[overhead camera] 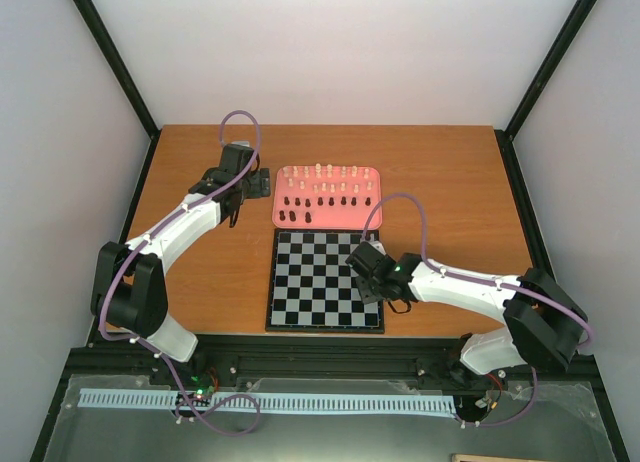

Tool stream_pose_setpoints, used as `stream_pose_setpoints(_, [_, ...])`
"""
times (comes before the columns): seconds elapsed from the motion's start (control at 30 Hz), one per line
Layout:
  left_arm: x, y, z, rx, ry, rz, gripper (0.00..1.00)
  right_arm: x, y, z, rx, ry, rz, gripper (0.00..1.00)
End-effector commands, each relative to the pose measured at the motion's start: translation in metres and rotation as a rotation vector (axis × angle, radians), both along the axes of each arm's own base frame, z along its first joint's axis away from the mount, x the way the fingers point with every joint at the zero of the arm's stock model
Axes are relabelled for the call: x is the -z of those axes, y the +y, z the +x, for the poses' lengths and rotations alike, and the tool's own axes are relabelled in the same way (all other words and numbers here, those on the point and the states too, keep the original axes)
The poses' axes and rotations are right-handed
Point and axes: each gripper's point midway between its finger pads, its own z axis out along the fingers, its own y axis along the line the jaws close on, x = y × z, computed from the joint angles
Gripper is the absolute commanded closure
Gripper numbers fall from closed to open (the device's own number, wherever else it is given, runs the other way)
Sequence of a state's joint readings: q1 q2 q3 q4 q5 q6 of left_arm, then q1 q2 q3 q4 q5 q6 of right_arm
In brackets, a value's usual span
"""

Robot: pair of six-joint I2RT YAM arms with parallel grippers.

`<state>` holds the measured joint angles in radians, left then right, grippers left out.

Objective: Set up the chess pieces on the board
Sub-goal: Place the chess piece on the chessboard, then pick up the chess piece from the storage box.

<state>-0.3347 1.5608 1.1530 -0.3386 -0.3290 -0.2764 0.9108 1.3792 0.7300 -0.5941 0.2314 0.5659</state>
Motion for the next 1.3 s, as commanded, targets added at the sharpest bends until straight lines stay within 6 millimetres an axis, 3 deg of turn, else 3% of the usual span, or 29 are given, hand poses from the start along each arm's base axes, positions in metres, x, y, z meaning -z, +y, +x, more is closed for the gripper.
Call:
stream_pose_setpoints(0.0, [-0.019,-0.001,0.005,-0.002,-0.043,-0.017,0.0,-0.003,0.002,-0.002,-0.012,-0.012,0.005,0.65])
stream_pose_setpoints(0.13, [-0.018,-0.001,0.005,0.0,-0.042,-0.015,0.0,-0.01,0.007,0.0,-0.022,-0.026,0.021,0.61])
stream_pose_setpoints(0.37, [-0.019,-0.001,0.004,-0.002,-0.044,-0.014,0.0,-0.039,0.007,0.006,-0.031,-0.1,0.053,0.37])
stream_pose_setpoints(0.43, [-0.02,-0.001,0.004,-0.001,-0.047,-0.016,0.0,-0.052,0.005,0.012,-0.025,-0.143,0.049,0.26])
stream_pose_setpoints(0.5, [-0.02,-0.001,0.004,-0.001,-0.046,-0.016,0.0,-0.066,0.006,0.019,-0.024,-0.189,0.049,0.05])
stream_pose_setpoints(0.53, [-0.02,-0.001,0.004,-0.001,-0.047,-0.016,0.0,-0.072,0.007,0.023,-0.028,-0.209,0.049,0.01])
stream_pose_setpoints(0.7, [-0.023,-0.001,0.003,0.003,-0.052,-0.022,0.0,-0.108,0.024,0.053,-0.047,-0.314,0.027,0.0])
stream_pose_setpoints(0.9, [-0.027,-0.001,0.001,0.005,-0.061,-0.029,0.0,-0.141,0.067,0.101,-0.102,-0.396,0.041,0.0])
stream_pose_setpoints(1.0, [-0.031,0.001,-0.001,-0.001,-0.07,-0.03,0.0,-0.136,0.085,0.131,-0.119,-0.38,0.081,0.07])
stream_pose_setpoints(1.27, [-0.038,0.003,-0.004,-0.007,-0.097,-0.037,0.0,-0.092,0.128,0.193,-0.17,-0.281,0.149,0.3])
